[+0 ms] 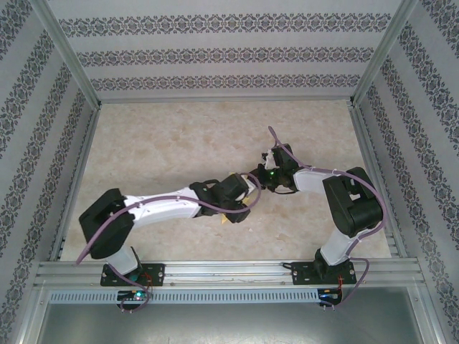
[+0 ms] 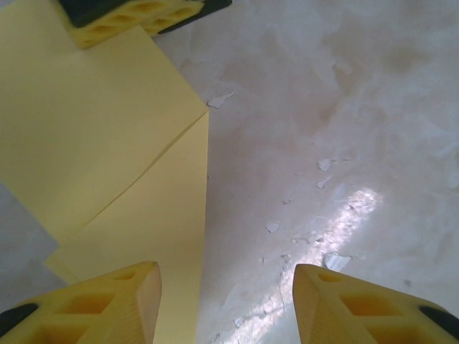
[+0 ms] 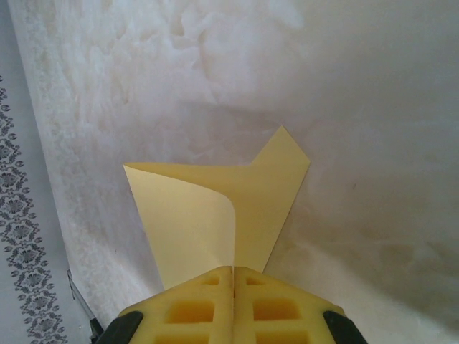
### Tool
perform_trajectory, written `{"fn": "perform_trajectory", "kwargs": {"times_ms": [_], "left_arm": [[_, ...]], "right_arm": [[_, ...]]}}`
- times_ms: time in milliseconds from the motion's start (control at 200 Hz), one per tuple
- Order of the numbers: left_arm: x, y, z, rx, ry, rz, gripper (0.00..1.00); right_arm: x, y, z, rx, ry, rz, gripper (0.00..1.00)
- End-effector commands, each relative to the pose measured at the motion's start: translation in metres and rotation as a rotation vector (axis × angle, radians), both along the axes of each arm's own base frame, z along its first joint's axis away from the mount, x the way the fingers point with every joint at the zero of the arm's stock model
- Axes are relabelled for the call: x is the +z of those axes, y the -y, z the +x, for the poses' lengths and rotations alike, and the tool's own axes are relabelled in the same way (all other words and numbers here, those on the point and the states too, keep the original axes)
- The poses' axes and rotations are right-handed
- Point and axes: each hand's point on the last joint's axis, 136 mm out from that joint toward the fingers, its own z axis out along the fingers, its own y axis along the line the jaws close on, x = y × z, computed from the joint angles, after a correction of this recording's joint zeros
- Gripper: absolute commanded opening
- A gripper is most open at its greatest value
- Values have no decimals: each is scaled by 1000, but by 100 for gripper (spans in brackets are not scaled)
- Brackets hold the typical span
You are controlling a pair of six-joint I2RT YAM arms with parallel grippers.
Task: Fold a paper plane with a square sheet of paper (fold left side to right side)
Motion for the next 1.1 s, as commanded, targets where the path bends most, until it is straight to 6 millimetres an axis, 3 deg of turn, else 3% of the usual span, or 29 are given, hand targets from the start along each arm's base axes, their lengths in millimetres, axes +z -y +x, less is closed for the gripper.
{"fn": "perform_trajectory", "kwargs": {"times_ms": [0, 190, 660, 1094], "left_arm": [[-11, -10, 4, -9, 73, 174, 52], [-25, -17, 9, 7, 116, 315, 53], [-48, -28, 10, 25, 125, 402, 48], [-53, -32, 11, 40, 131, 421, 14]], "right_arm": [[10, -4, 4, -4, 16, -3, 1], [8, -4, 3, -4, 8, -6, 1], [2, -4, 4, -4, -6, -17, 1], [-8, 0, 2, -5, -21, -49, 4]]}}
